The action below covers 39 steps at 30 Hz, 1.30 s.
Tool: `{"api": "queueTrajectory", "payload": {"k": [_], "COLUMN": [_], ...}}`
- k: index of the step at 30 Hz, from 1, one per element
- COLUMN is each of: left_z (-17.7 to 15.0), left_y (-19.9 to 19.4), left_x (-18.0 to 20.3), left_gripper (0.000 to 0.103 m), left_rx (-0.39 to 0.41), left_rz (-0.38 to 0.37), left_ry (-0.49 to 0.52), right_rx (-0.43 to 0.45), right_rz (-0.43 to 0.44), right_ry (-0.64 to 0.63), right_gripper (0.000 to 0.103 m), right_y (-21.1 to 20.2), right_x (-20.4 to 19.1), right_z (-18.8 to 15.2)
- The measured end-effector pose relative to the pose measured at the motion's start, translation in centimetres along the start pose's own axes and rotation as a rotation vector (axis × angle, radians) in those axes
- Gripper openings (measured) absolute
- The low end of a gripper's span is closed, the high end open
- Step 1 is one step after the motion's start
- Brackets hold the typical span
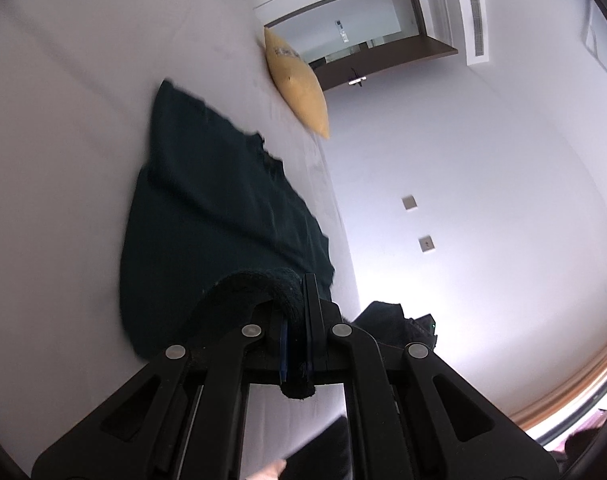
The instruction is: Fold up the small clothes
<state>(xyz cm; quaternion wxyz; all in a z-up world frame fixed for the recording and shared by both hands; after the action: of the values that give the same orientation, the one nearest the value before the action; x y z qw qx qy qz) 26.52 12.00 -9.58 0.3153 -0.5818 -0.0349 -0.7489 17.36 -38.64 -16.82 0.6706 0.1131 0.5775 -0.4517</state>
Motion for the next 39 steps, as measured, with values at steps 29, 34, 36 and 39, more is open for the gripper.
{"api": "queueTrajectory", "payload": {"k": [29, 34, 36, 39], "left_z": [21.2, 21.8, 21.1, 18.0], "left_y": [15.8, 14.1, 12.8, 11.3], "left_x": [-12.7, -10.0, -9.1, -7.3], "left_gripper": [0.062, 0.098, 0.098, 0.098], "left_rx": [0.023, 0.058, 0.073, 0.099], "left_rz": [0.163, 0.207, 0.222, 0.251], "left_ry": [-0.213, -0.133, -0.108, -0.042], "right_rx": [0.141, 0.139, 0.141, 0.097], "right_rz": [-0.245, -0.312, -0.314, -0.361], "right_ry": [0.121, 0.052, 0.001, -0.114], "right_gripper": [0.073, 0.073, 0.073, 0.073], "right_y": [14.8, 13.6, 12.9, 12.5], "right_x": [7.4, 7.1, 6.0, 4.4], "right_z": [15.6, 14.2, 13.4, 11.8]}}
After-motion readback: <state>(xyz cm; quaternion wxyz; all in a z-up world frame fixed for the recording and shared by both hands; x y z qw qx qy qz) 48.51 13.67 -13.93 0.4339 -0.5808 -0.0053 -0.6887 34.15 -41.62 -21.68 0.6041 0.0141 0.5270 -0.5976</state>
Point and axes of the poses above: each gripper's, at about its wrist camera, not at the fingertips, and y roughly the way its jaws point, x to its right, z to its top, the point moved 6 cm from there along y, roughly the way its jaws point
